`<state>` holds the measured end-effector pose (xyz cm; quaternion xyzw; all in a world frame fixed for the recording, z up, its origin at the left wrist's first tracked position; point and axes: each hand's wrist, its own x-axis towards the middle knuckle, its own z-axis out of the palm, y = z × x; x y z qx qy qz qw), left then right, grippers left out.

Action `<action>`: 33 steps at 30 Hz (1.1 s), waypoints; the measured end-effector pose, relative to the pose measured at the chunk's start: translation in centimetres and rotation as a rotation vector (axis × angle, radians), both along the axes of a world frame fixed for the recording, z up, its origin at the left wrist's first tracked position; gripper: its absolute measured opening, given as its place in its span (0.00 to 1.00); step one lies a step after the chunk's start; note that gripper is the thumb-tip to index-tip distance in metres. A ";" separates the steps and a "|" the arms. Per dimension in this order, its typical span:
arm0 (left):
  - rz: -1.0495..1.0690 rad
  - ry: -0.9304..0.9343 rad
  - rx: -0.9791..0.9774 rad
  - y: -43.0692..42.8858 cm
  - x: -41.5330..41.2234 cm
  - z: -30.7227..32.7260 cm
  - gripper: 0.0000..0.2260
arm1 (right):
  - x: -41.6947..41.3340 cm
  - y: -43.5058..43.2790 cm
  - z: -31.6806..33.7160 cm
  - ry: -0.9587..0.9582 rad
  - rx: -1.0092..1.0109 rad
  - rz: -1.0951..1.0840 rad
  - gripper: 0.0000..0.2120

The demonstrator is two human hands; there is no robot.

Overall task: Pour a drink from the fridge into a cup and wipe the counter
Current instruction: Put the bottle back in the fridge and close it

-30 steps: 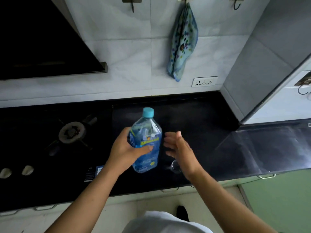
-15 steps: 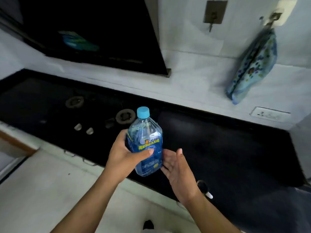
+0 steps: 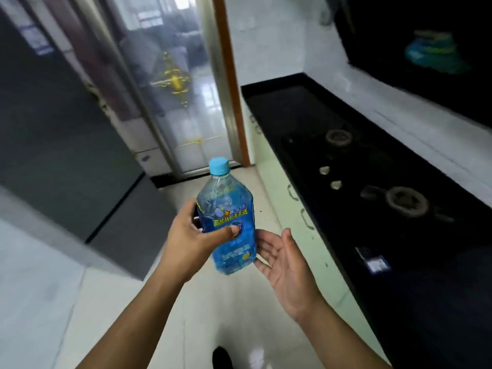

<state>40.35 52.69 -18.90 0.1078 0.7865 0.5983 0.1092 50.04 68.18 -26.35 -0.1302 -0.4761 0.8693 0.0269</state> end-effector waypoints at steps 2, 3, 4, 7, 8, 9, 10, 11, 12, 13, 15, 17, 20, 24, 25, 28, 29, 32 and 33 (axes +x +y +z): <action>0.097 0.003 0.012 -4.4 -1.9 0.3 0.31 | -3.7 -3.5 0.1 0.003 -0.009 0.091 0.39; 0.136 0.003 0.009 -6.2 -2.8 0.3 0.31 | -5.2 -5.0 0.1 0.007 -0.016 0.124 0.39; 0.180 0.003 0.013 -8.4 -4.1 0.4 0.31 | -7.3 -6.9 0.2 0.009 -0.011 0.166 0.38; 0.271 0.017 0.013 -14.8 -8.6 0.6 0.29 | -13.6 -12.6 0.5 0.033 -0.017 0.268 0.43; 0.286 0.026 0.007 -16.3 -10.1 0.8 0.28 | -15.4 -14.1 0.8 0.046 -0.031 0.287 0.46; 0.307 0.036 0.007 -18.2 -11.8 1.2 0.27 | -17.6 -15.9 0.9 0.054 -0.034 0.306 0.48; 0.331 0.046 0.002 -20.0 -13.5 1.5 0.26 | -19.7 -17.7 1.2 0.059 -0.044 0.326 0.48; 0.350 0.049 0.001 -21.7 -15.1 1.9 0.26 | -21.7 -19.4 1.4 0.056 -0.040 0.346 0.48; 0.366 0.054 -0.003 -23.4 -16.8 2.2 0.25 | -23.6 -21.1 1.8 0.056 -0.042 0.367 0.47; 0.381 0.053 -0.009 -24.7 -18.1 2.5 0.25 | -25.2 -22.4 2.1 0.057 -0.039 0.384 0.45; 0.422 0.054 -0.019 -27.7 -21.2 3.1 0.26 | -28.9 -25.3 2.7 0.053 -0.031 0.414 0.40; 0.462 0.060 -0.028 -30.3 -24.2 3.4 0.27 | -32.3 -27.7 3.2 0.032 -0.034 0.449 0.38; 0.538 0.068 -0.026 -33.2 -28.1 3.7 0.26 | -37.2 -30.3 3.8 0.023 -0.051 0.514 0.39; 0.639 0.064 -0.003 -36.2 -33.3 3.8 0.26 | -44.6 -33.3 3.5 0.006 -0.071 0.617 0.36; 0.670 0.066 -0.004 -36.9 -34.7 3.7 0.27 | -46.5 -34.0 3.3 -0.001 -0.072 0.648 0.35; 0.765 0.088 -0.037 -38.7 -38.3 4.0 0.28 | -52.2 -36.3 3.4 -0.018 -0.111 0.747 0.36; 0.813 0.095 -0.041 -39.3 -39.5 4.2 0.28 | -54.2 -37.2 3.5 -0.018 -0.126 0.790 0.37; 0.956 0.116 -0.045 -41.1 -42.5 4.8 0.27 | -59.5 -40.2 4.1 -0.035 -0.175 0.926 0.38; 0.985 0.117 -0.050 -41.6 -43.2 5.1 0.28 | -60.7 -41.0 4.3 -0.040 -0.184 0.958 0.38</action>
